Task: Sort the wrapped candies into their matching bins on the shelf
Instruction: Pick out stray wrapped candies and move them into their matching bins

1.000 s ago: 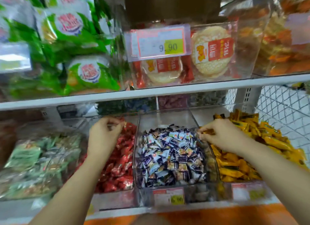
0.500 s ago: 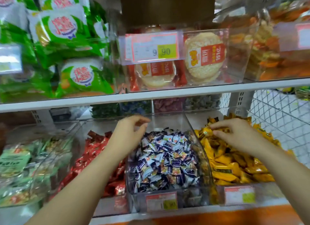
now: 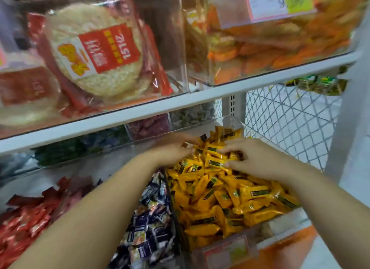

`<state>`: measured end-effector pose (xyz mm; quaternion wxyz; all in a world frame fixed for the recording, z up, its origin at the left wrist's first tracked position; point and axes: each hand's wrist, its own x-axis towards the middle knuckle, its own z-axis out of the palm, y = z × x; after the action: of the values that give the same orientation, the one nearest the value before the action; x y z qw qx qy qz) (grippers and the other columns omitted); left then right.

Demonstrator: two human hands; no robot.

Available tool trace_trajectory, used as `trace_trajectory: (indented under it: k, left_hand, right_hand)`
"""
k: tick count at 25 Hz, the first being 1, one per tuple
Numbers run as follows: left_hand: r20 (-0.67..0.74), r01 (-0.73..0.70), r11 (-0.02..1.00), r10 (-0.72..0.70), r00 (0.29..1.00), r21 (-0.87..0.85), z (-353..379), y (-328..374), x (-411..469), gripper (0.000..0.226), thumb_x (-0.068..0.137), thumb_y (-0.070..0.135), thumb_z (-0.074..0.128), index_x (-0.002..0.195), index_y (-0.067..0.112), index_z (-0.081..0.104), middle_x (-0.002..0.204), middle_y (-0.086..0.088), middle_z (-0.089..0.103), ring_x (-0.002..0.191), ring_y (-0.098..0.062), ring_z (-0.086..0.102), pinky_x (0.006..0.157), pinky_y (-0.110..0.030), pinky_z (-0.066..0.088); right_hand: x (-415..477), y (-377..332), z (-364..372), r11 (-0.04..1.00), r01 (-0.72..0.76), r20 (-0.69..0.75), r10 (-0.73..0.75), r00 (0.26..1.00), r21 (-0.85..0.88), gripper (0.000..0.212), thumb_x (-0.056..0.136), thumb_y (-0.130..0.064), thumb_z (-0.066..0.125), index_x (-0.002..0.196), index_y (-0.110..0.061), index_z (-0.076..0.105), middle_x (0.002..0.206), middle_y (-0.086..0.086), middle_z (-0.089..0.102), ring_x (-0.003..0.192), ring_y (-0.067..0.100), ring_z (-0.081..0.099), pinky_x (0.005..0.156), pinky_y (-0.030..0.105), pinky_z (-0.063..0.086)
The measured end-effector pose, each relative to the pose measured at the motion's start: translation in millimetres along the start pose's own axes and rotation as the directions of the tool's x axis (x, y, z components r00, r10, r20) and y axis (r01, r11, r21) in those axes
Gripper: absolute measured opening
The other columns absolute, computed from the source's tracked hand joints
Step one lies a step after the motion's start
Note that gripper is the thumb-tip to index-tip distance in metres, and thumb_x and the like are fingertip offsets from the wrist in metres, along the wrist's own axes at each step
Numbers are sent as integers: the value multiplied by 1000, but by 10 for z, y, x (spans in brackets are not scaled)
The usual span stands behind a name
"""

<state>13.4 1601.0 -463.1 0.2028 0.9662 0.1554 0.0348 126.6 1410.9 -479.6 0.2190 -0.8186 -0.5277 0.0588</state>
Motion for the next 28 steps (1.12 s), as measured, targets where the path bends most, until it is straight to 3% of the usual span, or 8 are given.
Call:
trace_trajectory:
  k: [3, 7, 10, 16, 18, 20, 22, 28]
  left_hand:
    - [123, -52, 986, 33, 992, 156, 50, -92, 284, 37, 92, 24, 55, 127, 36, 54, 133, 11, 52, 116, -12, 51, 98, -37, 44]
    - [329, -57, 968, -27, 944, 244, 34, -118, 369, 48, 93, 12, 52, 138, 26, 44, 135, 10, 48, 113, -4, 47, 93, -20, 36]
    - [454, -100, 932, -74, 888, 349, -59, -152, 385, 47, 94, 7, 48, 137, 25, 46, 141, 2, 47, 122, -13, 49, 99, -26, 38]
    - [528, -80, 887, -197, 826, 455, -389, -151, 198, 35, 95, 13, 47, 125, 29, 59, 134, 1, 54, 116, -18, 53, 100, -33, 42]
    - [486, -53, 924, -151, 861, 380, -421, -177, 173, 34, 95, 16, 47, 125, 26, 59, 135, 5, 53, 120, -15, 51, 104, -29, 38]
    - [295, -42, 974, -26, 955, 221, -385, -202, 235, 36, 94, 9, 46, 126, 21, 59, 133, 4, 55, 120, -11, 51, 102, -24, 36]
    - [141, -28, 997, 17, 990, 71, -275, -219, 338, 39, 92, 6, 45, 126, 20, 58, 130, 2, 58, 117, -10, 53, 100, -27, 40]
    - [462, -106, 966, -15, 887, 234, -53, -123, 433, 37, 96, 16, 42, 128, 29, 55, 132, 5, 55, 116, -15, 53, 98, -31, 43]
  right_hand:
    - [15, 72, -11, 999, 22, 7, -22, 1000, 45, 42, 86, -37, 63, 127, -33, 55, 145, -8, 39, 133, 10, 36, 112, 29, 26]
    - [53, 68, -9, 999, 21, 11, -22, 1000, 50, 45, 85, -38, 62, 129, -35, 52, 141, -10, 43, 128, 10, 40, 110, 31, 30]
    - [90, 41, 34, 1000, 13, 16, -13, 1000, 14, 52, 85, -44, 60, 134, -39, 44, 126, -10, 49, 114, 12, 48, 100, 36, 39]
    - [168, -10, 50, 999, 8, 6, -8, 1000, -50, 33, 81, -49, 62, 112, -35, 63, 111, -14, 49, 97, 7, 49, 91, 33, 44]
    - [186, -37, 53, 1000, -4, -33, 4, 999, -20, 32, 81, -48, 63, 111, -35, 62, 107, -13, 50, 92, 6, 48, 88, 32, 44]
    - [208, -66, 102, 997, -17, -52, 13, 999, -71, 41, 82, -51, 60, 121, -40, 55, 119, -14, 49, 107, 9, 47, 97, 38, 39]
    - [227, -81, 156, 985, -23, -3, 23, 1000, -173, 44, 84, -56, 53, 126, -44, 49, 134, -18, 44, 128, 13, 36, 110, 45, 24]
    - [192, -27, 132, 986, -25, 141, 49, 989, -166, 35, 85, -58, 49, 117, -45, 57, 134, -21, 47, 134, 10, 26, 114, 51, 1]
